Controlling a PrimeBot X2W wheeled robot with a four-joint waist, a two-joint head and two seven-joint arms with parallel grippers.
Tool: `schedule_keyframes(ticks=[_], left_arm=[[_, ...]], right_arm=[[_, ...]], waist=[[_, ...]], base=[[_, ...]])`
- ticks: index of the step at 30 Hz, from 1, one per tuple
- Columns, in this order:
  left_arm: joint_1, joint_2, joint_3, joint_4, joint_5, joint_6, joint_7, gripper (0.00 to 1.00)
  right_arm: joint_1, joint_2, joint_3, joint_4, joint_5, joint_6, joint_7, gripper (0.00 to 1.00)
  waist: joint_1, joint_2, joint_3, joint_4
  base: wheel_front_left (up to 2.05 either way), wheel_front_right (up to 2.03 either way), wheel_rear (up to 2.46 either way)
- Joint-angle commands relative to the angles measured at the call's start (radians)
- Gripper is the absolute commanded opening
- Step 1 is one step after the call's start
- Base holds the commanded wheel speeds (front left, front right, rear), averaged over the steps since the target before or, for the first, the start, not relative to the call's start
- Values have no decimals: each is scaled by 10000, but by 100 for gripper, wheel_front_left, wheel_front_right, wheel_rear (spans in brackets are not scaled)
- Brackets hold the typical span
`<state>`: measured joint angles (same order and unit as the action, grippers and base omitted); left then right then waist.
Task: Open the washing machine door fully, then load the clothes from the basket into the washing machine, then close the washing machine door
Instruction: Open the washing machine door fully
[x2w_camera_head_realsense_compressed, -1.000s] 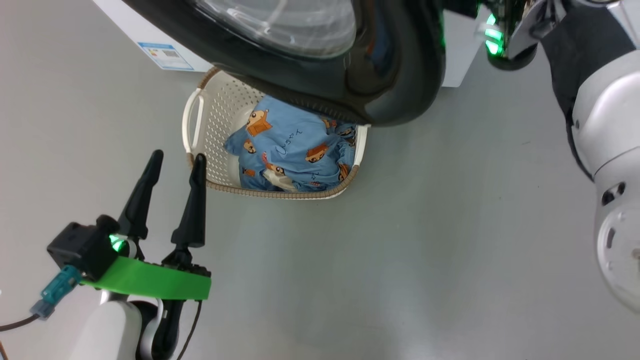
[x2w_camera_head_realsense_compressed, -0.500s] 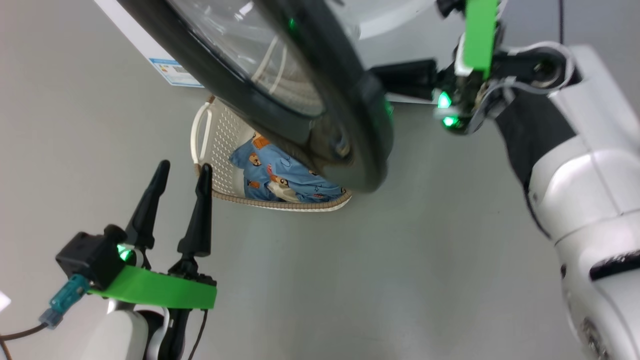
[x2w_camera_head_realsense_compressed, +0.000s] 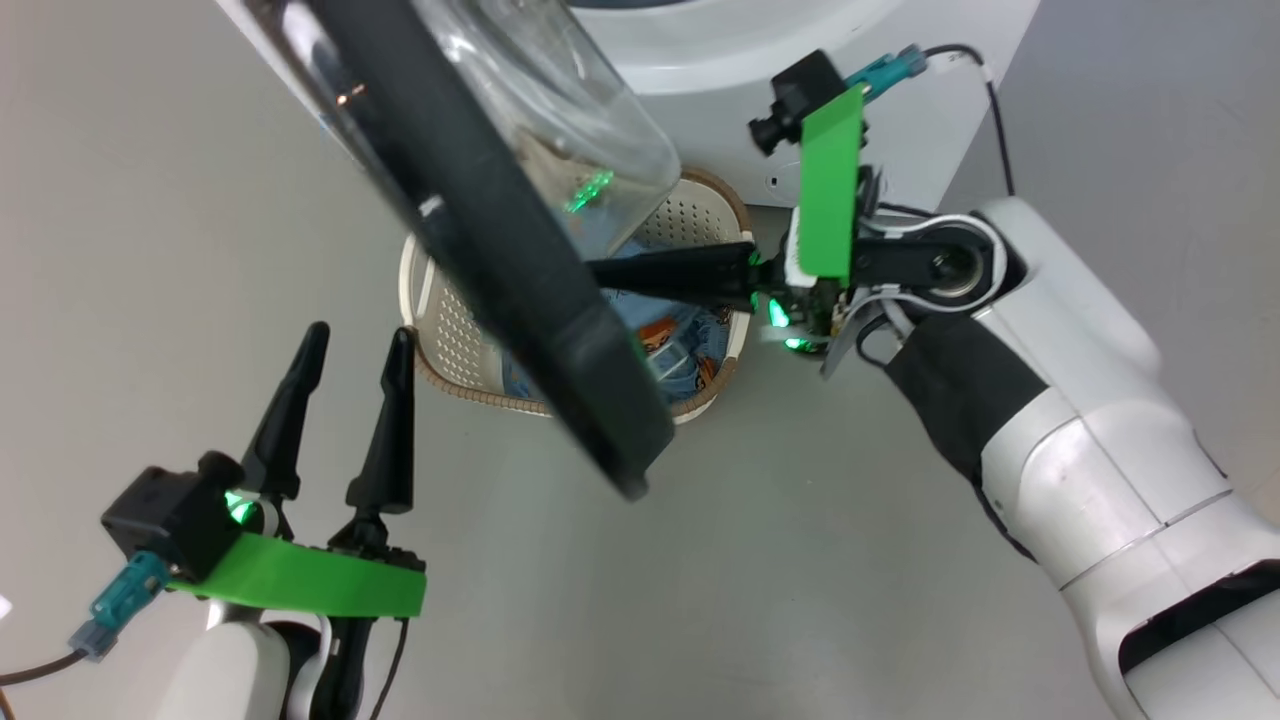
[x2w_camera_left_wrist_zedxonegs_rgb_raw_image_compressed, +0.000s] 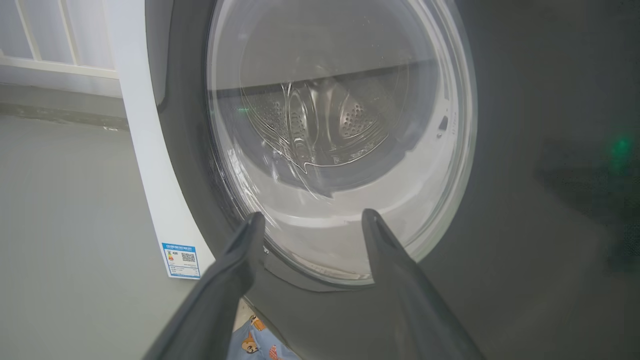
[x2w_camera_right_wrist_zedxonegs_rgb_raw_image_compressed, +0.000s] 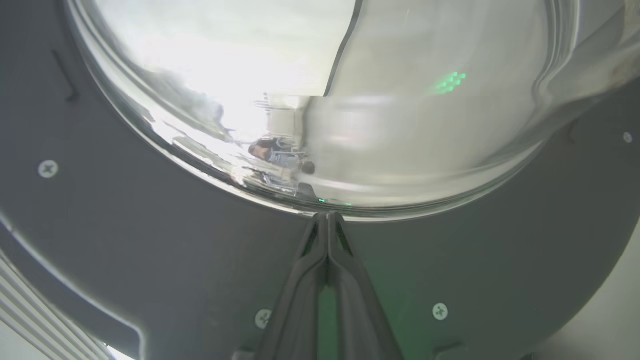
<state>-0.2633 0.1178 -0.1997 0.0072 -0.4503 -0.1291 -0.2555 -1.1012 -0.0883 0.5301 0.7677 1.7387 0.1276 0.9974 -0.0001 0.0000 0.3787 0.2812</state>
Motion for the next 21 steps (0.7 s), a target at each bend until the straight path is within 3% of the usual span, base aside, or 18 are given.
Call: schedule_keyframes(ticks=[1, 13, 21], left_arm=[[53, 281, 409, -240, 110, -16, -63, 100], [31, 204, 505, -152, 188, -16, -63, 100], [126, 202, 697, -50, 224, -16, -63, 100]], right_arm=[[248, 381, 233, -349, 180, 31, -65, 0], [416, 381, 2404, -780, 1735, 31, -1060, 0], [432, 126, 3027, -809, 2435, 31, -1643, 0]], waist=[[1, 0, 5, 4], [1, 0, -8, 19], [1, 0, -199, -5]], base=[[0, 0, 0], [0, 0, 0], [0, 0, 0]])
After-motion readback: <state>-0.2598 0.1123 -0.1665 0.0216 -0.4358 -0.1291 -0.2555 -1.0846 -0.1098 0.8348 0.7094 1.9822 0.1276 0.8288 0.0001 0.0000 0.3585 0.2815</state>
